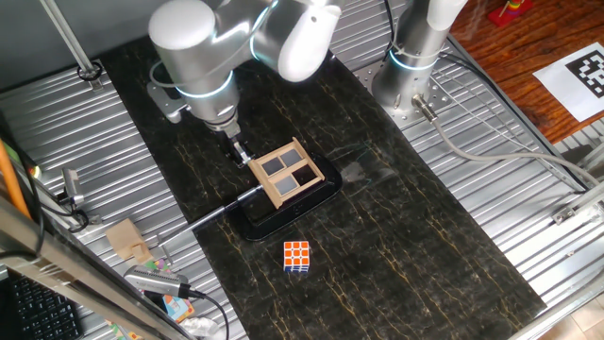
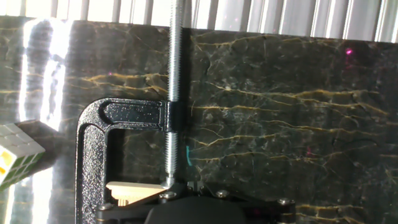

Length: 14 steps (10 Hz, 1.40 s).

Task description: Close a sliding window

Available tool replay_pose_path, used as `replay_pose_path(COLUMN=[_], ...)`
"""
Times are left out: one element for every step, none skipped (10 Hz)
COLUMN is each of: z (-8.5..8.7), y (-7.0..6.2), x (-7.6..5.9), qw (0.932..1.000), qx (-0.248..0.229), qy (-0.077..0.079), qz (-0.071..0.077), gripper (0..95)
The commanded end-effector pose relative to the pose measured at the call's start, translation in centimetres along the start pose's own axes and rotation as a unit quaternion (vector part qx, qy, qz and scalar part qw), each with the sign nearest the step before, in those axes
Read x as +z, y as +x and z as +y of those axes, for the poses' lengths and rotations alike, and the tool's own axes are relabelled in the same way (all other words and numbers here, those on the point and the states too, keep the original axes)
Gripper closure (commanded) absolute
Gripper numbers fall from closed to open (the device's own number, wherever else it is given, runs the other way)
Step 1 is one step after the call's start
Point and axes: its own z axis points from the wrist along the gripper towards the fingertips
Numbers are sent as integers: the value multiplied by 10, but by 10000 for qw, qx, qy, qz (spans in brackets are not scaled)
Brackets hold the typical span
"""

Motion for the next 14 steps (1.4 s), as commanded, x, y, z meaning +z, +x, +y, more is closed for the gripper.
replay_pose_path(z=[8, 13, 20, 24, 27, 33, 38, 43, 46, 49, 53, 55, 56, 58], y=[4, 8, 16, 22, 27, 33, 38, 43, 47, 51, 58, 62, 66, 71], x=[7, 11, 19, 25, 28, 35, 42, 49, 55, 60, 67, 71, 75, 79], qw=[10000, 10000, 10000, 10000, 10000, 10000, 10000, 9999, 9999, 9999, 9999, 9999, 9999, 9999], qx=[-3, 7, 2, 11, 30, 53, 75, 96, 98, 99, 98, 93, 90, 97], qy=[22, 29, 38, 38, 30, 34, 35, 29, 34, 37, 44, 48, 46, 50], qz=[1, 7, 13, 5, 0, -4, -13, -31, -42, -54, -80, -91, -96, -113], gripper=[950, 950, 950, 950, 950, 950, 950, 950, 950, 950, 950, 950, 950, 950])
